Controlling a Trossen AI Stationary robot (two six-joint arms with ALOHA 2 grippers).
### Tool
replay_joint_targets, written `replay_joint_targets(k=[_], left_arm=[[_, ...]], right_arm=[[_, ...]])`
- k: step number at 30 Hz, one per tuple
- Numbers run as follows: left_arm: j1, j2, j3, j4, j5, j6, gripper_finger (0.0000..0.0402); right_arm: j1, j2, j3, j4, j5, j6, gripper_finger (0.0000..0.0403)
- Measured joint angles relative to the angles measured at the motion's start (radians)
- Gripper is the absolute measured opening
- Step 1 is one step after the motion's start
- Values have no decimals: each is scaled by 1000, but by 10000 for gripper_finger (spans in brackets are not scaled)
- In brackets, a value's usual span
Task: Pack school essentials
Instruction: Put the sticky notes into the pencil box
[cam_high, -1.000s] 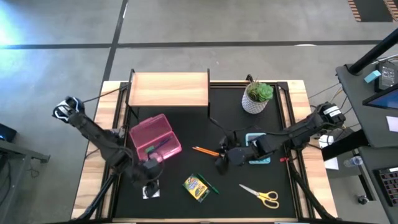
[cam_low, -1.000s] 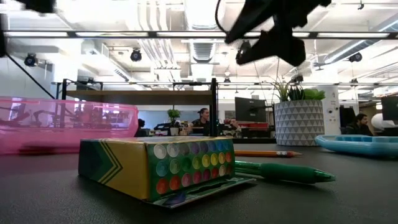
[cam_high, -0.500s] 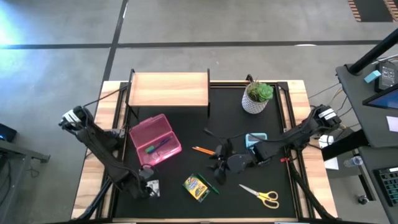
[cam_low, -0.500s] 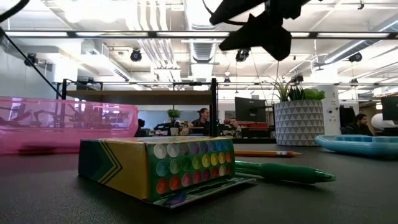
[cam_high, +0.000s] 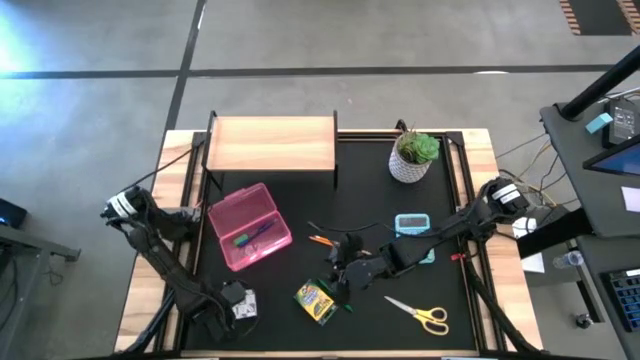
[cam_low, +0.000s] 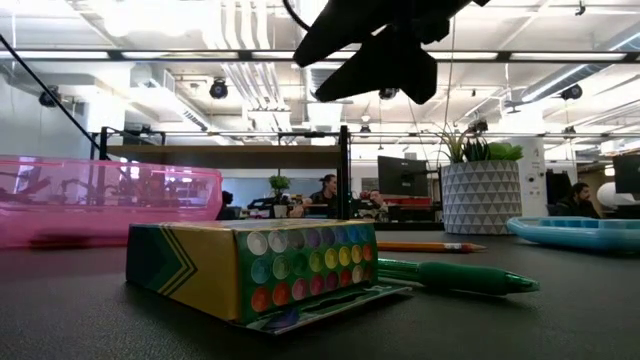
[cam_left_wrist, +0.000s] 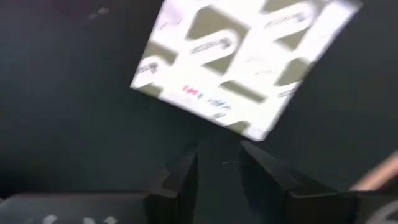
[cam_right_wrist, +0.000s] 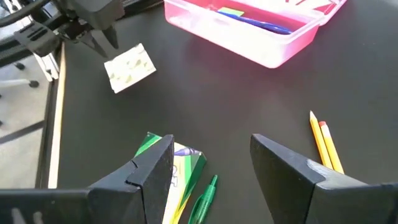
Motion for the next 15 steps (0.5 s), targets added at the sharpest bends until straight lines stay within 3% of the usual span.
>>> replay_joint_targets(k=[10,15], left_arm=[[24,59,6,1,8,5,88],[68,60,6,8,-47,17,88]], right_arm=[[0,22,46,-29,0,-5,203],[0,21,48,-29,1,-5,203]])
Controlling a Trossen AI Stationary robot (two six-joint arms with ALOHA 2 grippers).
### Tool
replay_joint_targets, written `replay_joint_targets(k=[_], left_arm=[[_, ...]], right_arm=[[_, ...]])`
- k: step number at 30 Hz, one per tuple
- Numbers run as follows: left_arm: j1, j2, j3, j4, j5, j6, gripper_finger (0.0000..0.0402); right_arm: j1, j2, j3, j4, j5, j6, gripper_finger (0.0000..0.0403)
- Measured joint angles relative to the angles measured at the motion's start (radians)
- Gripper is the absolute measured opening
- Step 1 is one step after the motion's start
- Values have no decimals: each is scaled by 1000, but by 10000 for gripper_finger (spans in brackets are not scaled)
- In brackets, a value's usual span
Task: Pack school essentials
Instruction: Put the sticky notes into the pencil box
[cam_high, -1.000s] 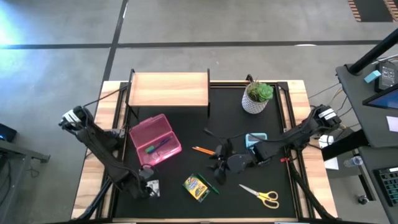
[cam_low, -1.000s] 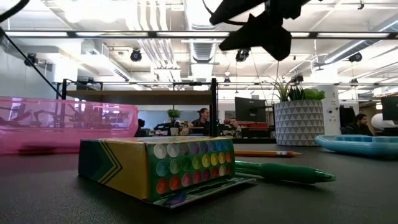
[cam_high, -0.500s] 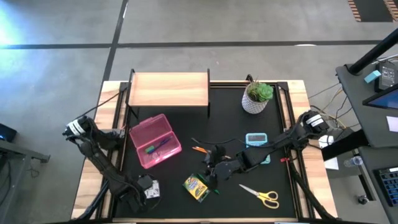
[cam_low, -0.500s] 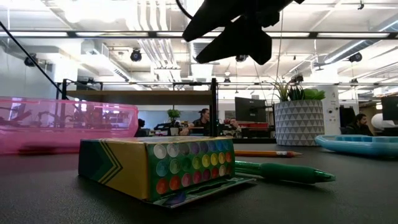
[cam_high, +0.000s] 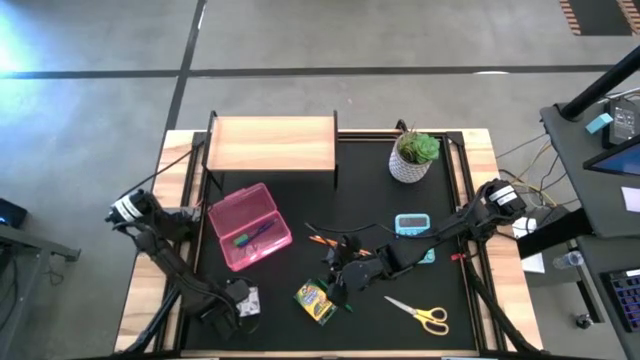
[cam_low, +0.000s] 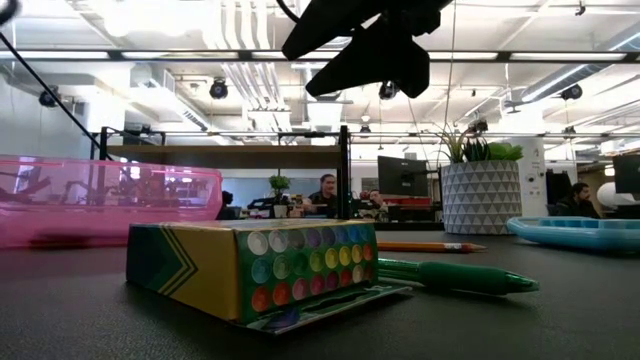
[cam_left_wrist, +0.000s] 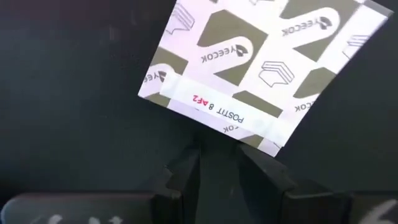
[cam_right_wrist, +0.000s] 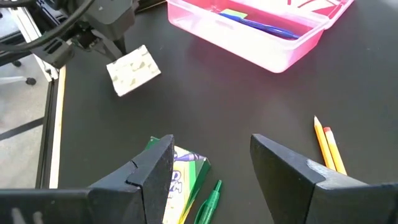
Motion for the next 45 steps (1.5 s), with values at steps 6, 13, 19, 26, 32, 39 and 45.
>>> replay_joint_targets(k=[6,13,19,26,32,39,45], left_arm=[[55,2,4,23,-84,43,88],[135,9,7,132,-316,69,88],[190,5,7,177,-337,151,88],[153,-28,33,178,-328,330,88],[151,-23,31,140,-368,359,88],[148,-23,28,37,-369,300,88],[151,-5,26,49,-366,298,88]], right_arm=[[0,0,-1,0,0,7,203],[0,0,-1,0,0,7,203],[0,0,-2,0,0,7,203],[-32,0,-8,0,2,144,203],[-91,24,-30,-1,0,297,203],[-123,94,-30,93,-116,343,203],[-134,141,-25,143,-149,378,203]])
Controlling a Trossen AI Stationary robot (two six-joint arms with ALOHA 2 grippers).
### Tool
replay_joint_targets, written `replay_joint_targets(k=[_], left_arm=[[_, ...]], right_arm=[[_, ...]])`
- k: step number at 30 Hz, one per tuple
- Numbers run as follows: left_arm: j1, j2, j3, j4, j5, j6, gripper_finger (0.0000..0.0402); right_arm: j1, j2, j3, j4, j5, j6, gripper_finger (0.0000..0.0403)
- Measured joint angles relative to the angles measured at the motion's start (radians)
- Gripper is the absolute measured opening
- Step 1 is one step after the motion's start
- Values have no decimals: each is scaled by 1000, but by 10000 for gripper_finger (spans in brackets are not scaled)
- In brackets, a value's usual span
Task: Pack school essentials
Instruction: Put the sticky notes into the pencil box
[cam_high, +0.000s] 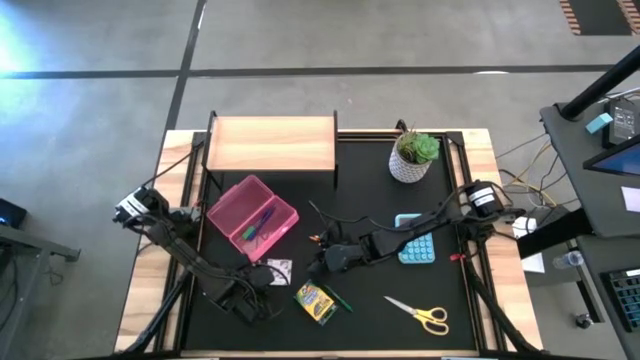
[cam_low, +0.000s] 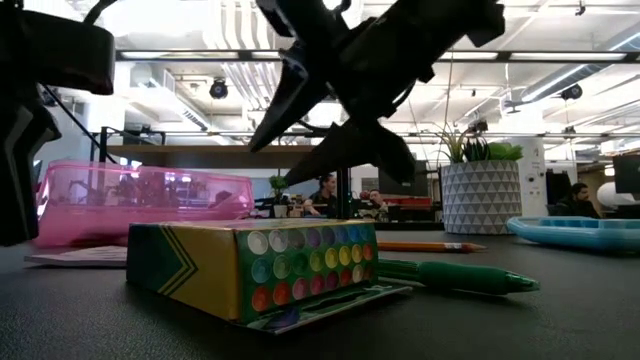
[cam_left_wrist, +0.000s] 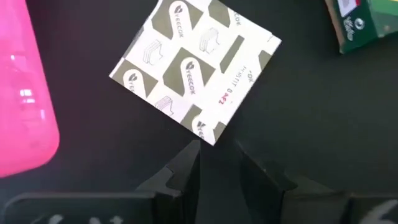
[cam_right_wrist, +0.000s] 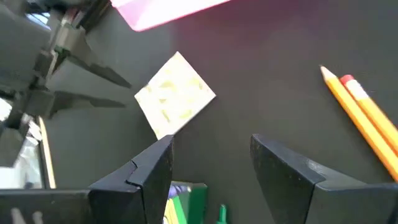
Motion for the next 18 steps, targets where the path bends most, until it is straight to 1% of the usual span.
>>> replay_joint_targets(k=[4,8,11,18], left_arm=[[2,27,0,13,4,-1,88],[7,59,0,67,3,-1,93],[15,67,1,79,4,-2,110],[58,64,6,113,12,-1,164]], right_arm=[[-2,19,20,-1,-4,5,203],[-2,36,46,-1,-9,-1,203],[-2,56,65,-2,-9,-2,203],[-2,118,125,-13,-18,5,203]])
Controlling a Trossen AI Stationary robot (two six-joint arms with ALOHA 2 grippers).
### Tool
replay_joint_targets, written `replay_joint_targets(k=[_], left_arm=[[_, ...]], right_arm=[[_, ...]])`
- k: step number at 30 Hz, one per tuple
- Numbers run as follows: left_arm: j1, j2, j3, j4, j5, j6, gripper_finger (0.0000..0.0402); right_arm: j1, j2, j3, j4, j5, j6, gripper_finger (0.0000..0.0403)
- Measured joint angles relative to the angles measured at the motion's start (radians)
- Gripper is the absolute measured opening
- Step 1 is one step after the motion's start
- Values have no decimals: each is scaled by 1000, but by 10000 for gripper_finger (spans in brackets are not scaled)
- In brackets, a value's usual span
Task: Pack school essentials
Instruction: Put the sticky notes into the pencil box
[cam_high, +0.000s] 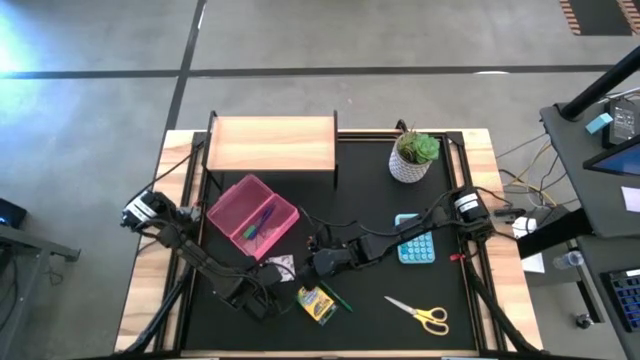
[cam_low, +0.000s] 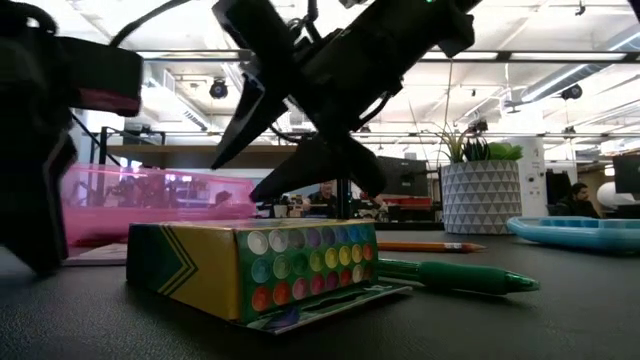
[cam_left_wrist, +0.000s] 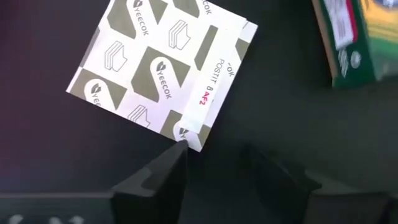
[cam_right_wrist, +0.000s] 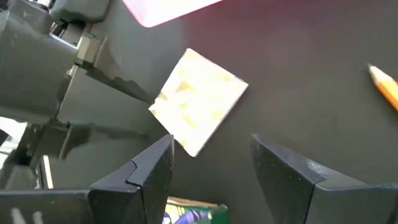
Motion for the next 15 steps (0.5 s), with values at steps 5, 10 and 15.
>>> replay_joint_targets(k=[5,10,15], left_arm=[[29,1,-3,30,-5,10,182],[35,1,-3,30,-8,10,183],[35,1,-3,30,-8,10,183]], right_arm=[[-15,51,39,-5,-3,14,203],[-45,67,50,-29,-2,35,203],[-79,68,52,-25,-37,36,203]])
